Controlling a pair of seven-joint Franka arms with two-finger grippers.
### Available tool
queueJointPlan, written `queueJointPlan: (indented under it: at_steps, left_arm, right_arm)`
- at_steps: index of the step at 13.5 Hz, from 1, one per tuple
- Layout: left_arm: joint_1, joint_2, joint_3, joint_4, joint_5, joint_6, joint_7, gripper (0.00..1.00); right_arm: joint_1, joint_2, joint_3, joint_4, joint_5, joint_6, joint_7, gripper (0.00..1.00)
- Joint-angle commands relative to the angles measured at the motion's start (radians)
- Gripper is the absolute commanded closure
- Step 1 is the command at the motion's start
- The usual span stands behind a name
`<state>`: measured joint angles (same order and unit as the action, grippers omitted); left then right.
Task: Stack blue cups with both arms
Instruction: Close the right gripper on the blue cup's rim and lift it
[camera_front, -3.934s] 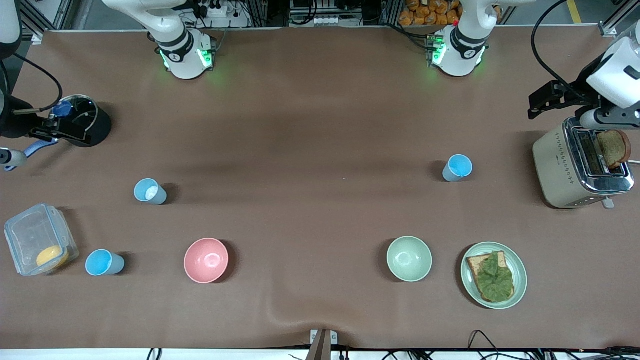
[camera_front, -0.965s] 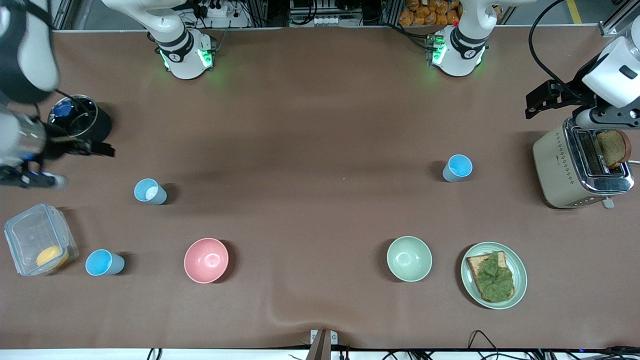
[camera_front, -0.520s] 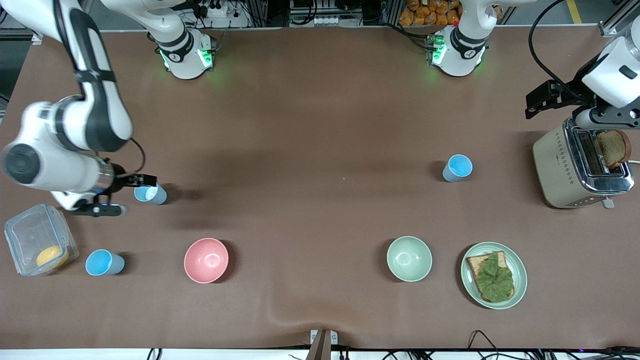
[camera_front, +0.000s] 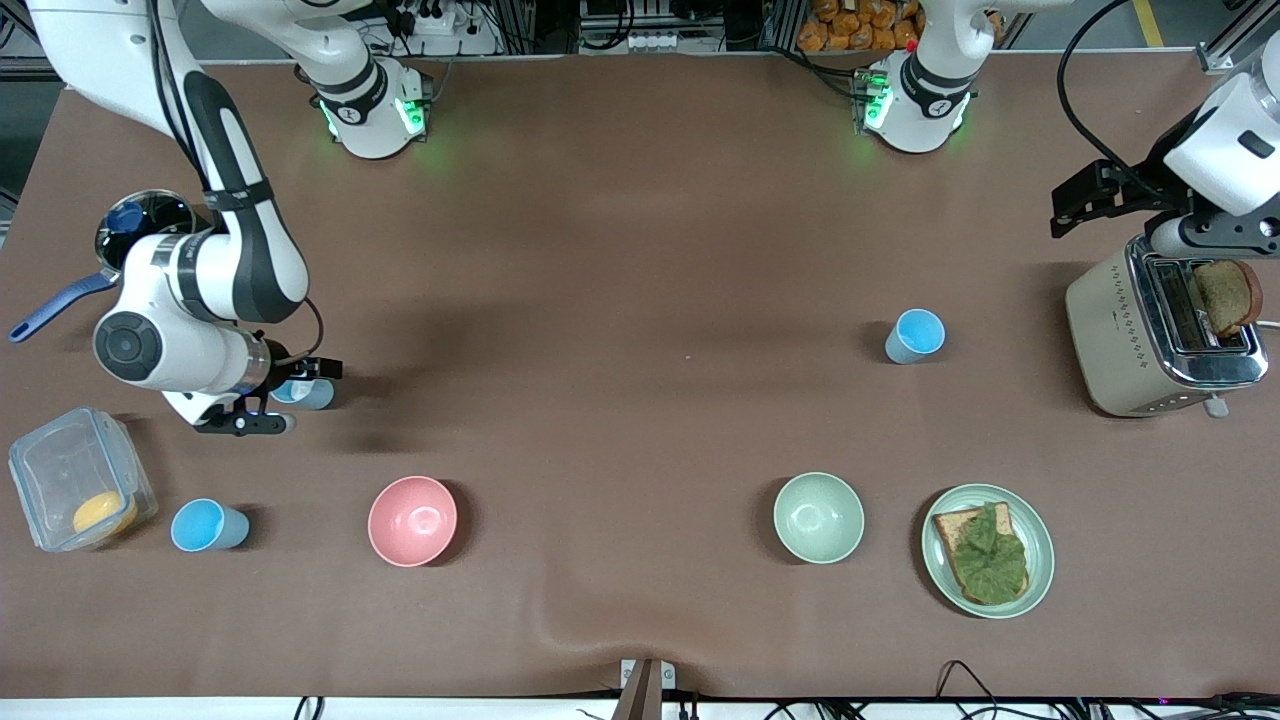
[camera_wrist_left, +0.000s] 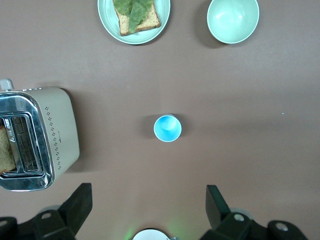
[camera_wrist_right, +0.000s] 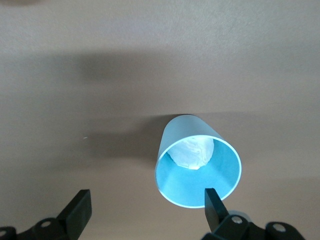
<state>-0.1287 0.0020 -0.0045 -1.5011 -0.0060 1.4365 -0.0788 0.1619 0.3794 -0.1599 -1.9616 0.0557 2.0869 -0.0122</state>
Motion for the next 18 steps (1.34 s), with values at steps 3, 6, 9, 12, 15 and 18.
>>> queueJointPlan:
  at_steps: [3,6,9,12,15,18]
  left_arm:
    - [0.001,-0.004,-0.009,0.005,0.029,-0.004,-0.015,0.00]
    - [0.001,-0.004,-0.009,0.005,0.029,-0.004,-0.015,0.00]
    - [0.001,-0.004,-0.009,0.005,0.029,-0.004,-0.015,0.00]
    - [0.001,-0.004,-0.009,0.005,0.028,-0.004,-0.015,0.00]
    - [0.003,-0.004,-0.009,0.005,0.029,-0.004,-0.015,0.00]
    - [0.000,-0.002,-0.009,0.005,0.029,-0.004,-0.015,0.00]
  right_arm:
    - [-0.009,0.033,-0.001,-0.008,-0.002,0.007,-0.028,0.42]
    - [-0.009,0.042,-0.001,-0.006,-0.002,0.010,-0.028,0.96]
    - [0.002,0.049,-0.003,0.006,-0.004,0.007,-0.028,1.00]
    - [0.022,0.055,-0.001,0.052,-0.002,-0.039,-0.017,1.00]
    - [0.103,0.055,0.005,0.179,0.088,-0.224,0.092,1.00]
    - [0.253,0.058,0.005,0.223,0.188,-0.231,0.295,1.00]
